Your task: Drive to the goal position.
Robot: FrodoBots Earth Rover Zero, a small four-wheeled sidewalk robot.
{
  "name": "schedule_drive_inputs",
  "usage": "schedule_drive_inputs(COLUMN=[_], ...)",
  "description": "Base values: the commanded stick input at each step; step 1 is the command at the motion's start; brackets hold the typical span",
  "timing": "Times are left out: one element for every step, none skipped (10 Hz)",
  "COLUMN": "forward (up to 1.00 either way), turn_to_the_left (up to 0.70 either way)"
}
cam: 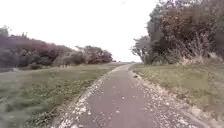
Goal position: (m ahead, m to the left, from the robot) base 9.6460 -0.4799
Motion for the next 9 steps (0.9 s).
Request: schedule_drive_inputs(forward=[1.0, 1.0, 1.0, 1.0, 1.0, 1.0, 1.0, 1.0, 1.0], turn_to_the_left=[0.0, -0.01, -0.01, -0.01, -0.01, -0.01, -0.01, 0.0, 0.01])
